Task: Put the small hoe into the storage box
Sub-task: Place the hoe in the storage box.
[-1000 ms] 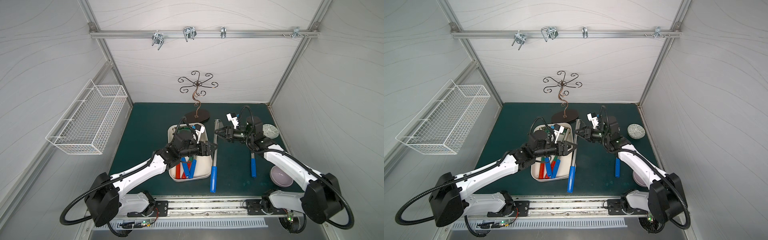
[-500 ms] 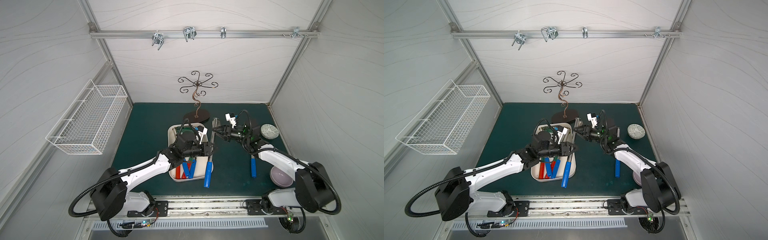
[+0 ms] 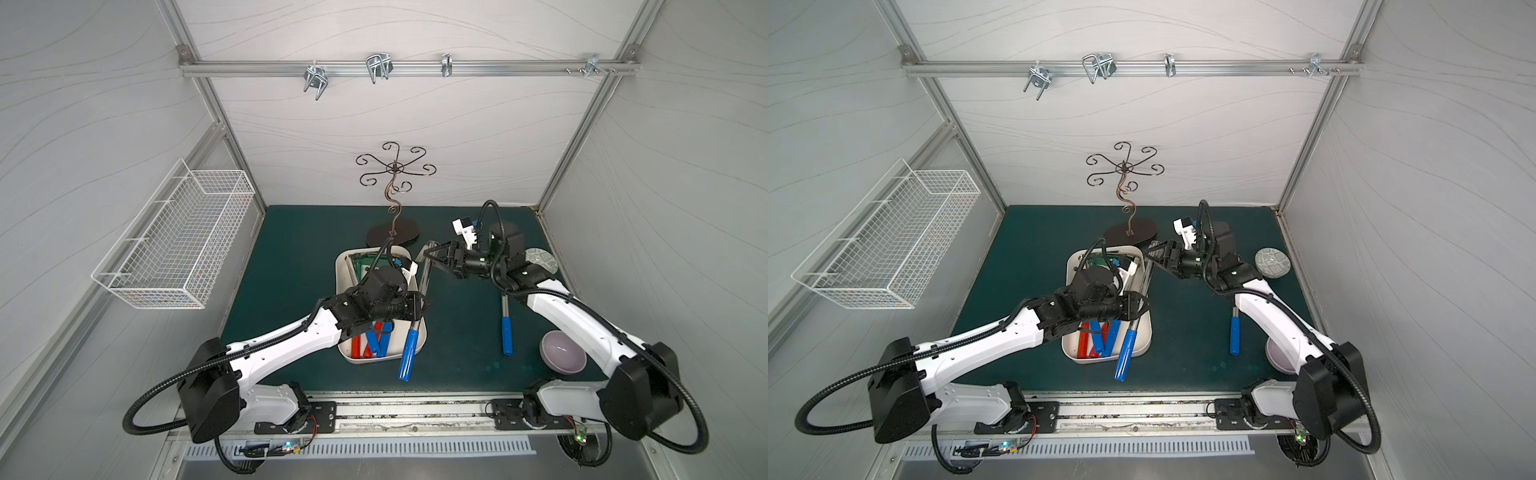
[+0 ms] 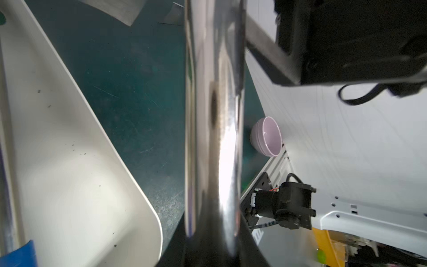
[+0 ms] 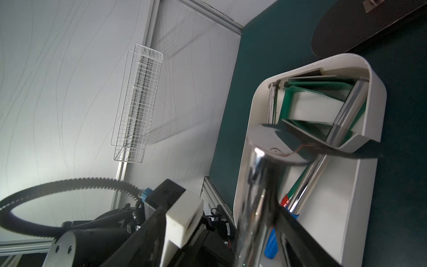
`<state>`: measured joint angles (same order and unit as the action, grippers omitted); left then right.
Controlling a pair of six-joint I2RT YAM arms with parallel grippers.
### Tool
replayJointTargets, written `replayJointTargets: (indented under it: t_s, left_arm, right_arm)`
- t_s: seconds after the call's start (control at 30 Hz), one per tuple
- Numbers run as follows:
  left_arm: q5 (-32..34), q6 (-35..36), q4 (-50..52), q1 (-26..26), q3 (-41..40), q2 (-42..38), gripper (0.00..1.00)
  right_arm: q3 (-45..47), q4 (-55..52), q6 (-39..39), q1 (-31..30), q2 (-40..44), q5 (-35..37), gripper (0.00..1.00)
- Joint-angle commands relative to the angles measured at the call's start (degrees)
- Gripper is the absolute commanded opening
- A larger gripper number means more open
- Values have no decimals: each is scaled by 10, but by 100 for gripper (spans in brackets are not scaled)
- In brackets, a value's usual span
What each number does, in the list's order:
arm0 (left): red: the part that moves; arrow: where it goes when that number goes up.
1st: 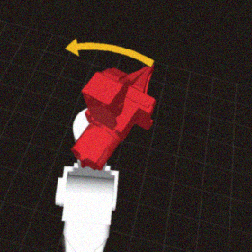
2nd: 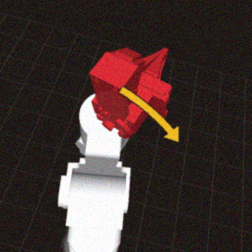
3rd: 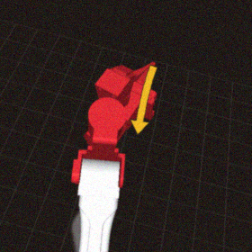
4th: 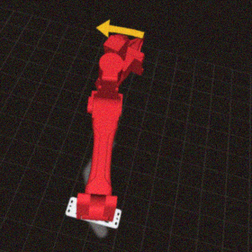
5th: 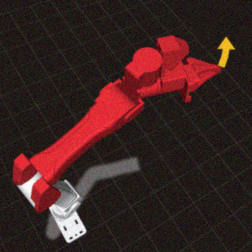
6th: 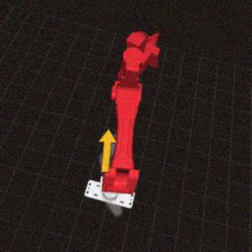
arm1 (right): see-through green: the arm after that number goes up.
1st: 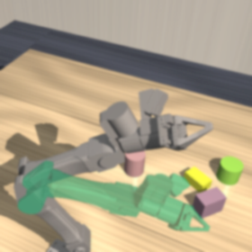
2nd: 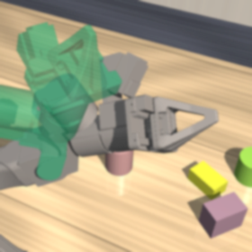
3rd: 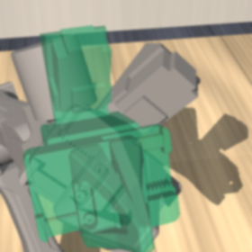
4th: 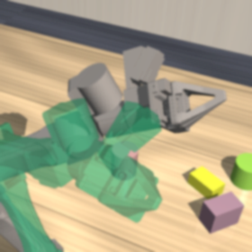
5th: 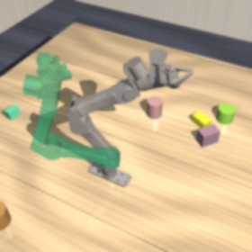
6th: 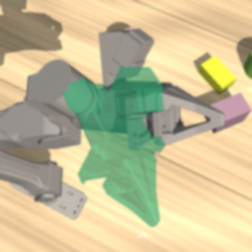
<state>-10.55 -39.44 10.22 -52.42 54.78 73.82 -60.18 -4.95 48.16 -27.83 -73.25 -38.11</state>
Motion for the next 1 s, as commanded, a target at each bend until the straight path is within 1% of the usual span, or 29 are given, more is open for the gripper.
replayJointTargets:
  t_s: [0.0,0.1,0.17,0.3,0.37,0.5,0.63,0.83,0.97]
  left_arm:
    - [109,61,51,-31,59,1,0]
    - [149,74,71,-49,74,8,0]
    - [170,80,84,-57,83,11,0]
    - [187,81,84,-63,86,11,0]
    - [194,80,85,-64,87,13,0]
    - [200,78,83,-66,86,12,0]
    - [199,78,82,-66,85,11,0]
    - [196,79,82,-67,85,14,0]
    - [194,78,81,-67,80,15,0]
  right_arm:
    - [-46,-174,-66,-9,18,67,80]
    - [-86,-253,-86,-21,5,117,82]
    - [-106,-285,-92,-30,-4,141,82]
    - [-127,-323,-92,-59,-16,187,78]
    - [-129,-335,-91,-77,-23,205,74]
    - [-114,-330,-79,-100,-30,225,67]
    - [-99,-307,-62,-102,-37,227,62]
    - [-109,-286,-49,-103,-67,227,57]
    - [-116,-271,-35,-103,-93,224,48]
